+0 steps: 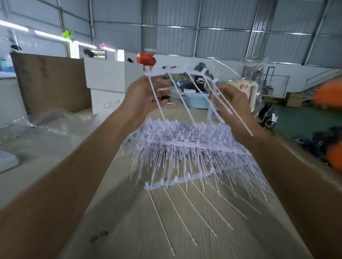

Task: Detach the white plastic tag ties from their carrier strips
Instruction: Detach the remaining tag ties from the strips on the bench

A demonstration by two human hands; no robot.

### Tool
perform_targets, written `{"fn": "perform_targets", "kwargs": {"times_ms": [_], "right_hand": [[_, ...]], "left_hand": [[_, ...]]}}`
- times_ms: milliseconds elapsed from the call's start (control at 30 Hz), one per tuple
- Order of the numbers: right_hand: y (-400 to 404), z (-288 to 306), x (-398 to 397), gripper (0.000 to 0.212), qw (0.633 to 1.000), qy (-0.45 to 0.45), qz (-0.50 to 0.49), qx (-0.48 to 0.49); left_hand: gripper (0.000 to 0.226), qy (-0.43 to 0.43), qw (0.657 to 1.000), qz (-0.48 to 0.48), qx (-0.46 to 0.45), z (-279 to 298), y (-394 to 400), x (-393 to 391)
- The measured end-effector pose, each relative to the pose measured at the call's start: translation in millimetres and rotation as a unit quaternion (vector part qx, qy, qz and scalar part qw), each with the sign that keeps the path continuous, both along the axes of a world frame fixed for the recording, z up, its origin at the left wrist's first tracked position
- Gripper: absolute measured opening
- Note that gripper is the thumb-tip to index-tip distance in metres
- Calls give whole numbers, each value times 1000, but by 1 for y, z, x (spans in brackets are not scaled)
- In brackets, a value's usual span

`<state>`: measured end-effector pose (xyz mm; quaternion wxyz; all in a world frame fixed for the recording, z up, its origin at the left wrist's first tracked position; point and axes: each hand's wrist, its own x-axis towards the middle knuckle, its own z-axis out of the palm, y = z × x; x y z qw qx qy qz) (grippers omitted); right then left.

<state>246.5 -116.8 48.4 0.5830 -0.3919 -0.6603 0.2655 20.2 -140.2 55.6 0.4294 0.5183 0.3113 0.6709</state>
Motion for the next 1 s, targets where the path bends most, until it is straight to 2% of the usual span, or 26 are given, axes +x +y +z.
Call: {"fn": "perform_targets", "kwargs": {"times_ms": [67, 133, 200, 300, 433, 467, 533, 567, 600, 667, 700, 767, 867, 933, 1000], "right_hand": [[-8, -5, -15, 17, 998, 29, 50, -23], [-15, -5, -34, 17, 996, 44, 72, -31], [-21, -3, -51, 18, 996, 50, 78, -6], [-29, 2, -63, 14, 993, 64, 82, 61], [-37, 1, -59, 19, 977, 99, 160, 100], [-37, 0, -55, 27, 977, 69, 168, 111], [-34, -4, -42, 45, 979, -30, 167, 116], [-32, -6, -34, 50, 979, -64, 166, 96], [-29, -8, -25, 51, 981, -71, 167, 67], [-23, -13, -6, 43, 982, -6, 189, 5], [-21, -16, 4, 36, 975, 47, 212, -35], [-21, -20, 21, 38, 950, 128, 261, -116], [-19, -25, 43, 63, 922, 190, 287, -174], [-16, -29, 56, 76, 917, 186, 290, -198], [-13, -35, 70, 85, 924, 136, 280, -221]], "left_hand": [[24, 132, 990, 43, -22, -13, 6, 9], [21, 232, 971, 46, -26, -24, 9, 23], [27, 255, 966, 50, 5, -25, 9, 38], [26, 200, 977, 46, 65, -14, 3, 48], [25, 298, 937, 120, 138, -1, -5, 38], [30, 319, 932, 111, 133, 7, -10, 35], [67, 375, 914, 13, 157, 21, -15, 26], [78, 412, 894, 4, 178, 25, -20, 21], [67, 425, 887, 52, 176, 25, -19, 16], [19, 416, 881, 145, 175, 22, -19, 0], [9, 413, 883, 143, 173, 19, -17, -9], [8, 421, 886, 122, 151, 17, -18, -19], [13, 457, 875, 109, 118, 13, -19, -26], [15, 492, 860, 99, 91, 2, -16, -29], [16, 510, 853, 87, 65, -7, -15, -31]]}}
